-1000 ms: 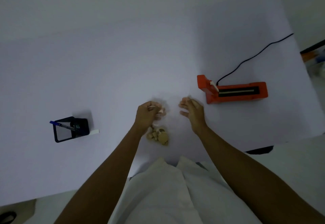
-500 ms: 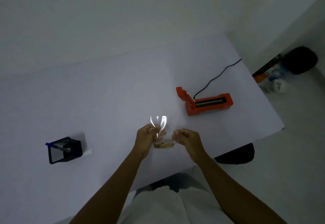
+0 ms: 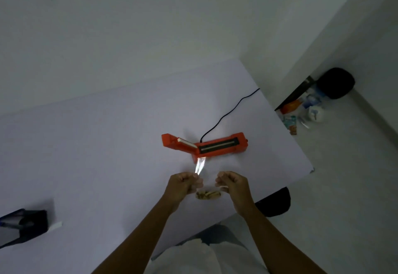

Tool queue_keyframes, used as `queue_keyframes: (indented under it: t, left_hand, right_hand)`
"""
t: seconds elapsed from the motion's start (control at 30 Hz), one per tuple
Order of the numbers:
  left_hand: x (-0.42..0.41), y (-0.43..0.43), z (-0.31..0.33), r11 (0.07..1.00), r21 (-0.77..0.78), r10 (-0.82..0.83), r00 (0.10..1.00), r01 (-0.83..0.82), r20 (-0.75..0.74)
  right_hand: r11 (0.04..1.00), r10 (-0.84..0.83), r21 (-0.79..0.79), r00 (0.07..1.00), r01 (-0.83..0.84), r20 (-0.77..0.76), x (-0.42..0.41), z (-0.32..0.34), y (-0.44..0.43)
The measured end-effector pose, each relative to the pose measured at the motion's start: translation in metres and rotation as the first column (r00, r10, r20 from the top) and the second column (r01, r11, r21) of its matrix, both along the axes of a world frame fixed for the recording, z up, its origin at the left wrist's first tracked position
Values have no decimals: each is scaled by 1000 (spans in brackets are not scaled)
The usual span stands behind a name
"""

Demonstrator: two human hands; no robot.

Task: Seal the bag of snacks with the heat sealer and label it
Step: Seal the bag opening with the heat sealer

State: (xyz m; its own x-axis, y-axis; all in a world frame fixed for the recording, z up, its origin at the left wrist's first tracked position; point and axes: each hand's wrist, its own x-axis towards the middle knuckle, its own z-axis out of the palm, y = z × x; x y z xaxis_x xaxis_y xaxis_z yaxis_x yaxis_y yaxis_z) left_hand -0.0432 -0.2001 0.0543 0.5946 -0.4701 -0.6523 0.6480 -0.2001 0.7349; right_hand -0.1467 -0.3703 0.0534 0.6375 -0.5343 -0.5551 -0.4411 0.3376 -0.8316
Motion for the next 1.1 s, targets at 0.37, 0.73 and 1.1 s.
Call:
queue_keyframes:
  t: [0.37, 0.73, 1.1]
  left_hand:
    - [7, -97, -18, 980, 75, 186, 982, -186, 15]
    - [0, -119, -31, 952, 164, 271, 961, -260, -48]
    - [-5, -124, -34, 933, 166, 330, 943, -319, -48]
  right_hand:
    - [970, 224, 104, 974, -219, -37, 17, -32, -104]
    - [944, 287, 182, 957, -275, -37, 19, -51, -126]
    - [942, 302, 162, 953, -296, -17, 18, -57, -122]
